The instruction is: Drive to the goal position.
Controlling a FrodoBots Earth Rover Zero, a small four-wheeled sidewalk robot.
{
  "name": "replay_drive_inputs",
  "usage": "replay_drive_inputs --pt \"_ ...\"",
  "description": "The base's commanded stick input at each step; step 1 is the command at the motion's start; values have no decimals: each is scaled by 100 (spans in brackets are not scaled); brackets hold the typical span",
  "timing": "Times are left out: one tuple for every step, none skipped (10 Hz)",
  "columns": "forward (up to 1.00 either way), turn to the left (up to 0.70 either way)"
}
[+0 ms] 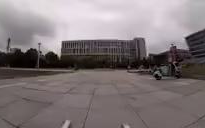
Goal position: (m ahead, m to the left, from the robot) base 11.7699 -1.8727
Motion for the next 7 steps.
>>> replay_drive_inputs --pt "100 -27" --pt "100 -27" --pt "100 -21" --pt "100 -2" --pt "100 0" --pt "100 0" --pt "100 0"
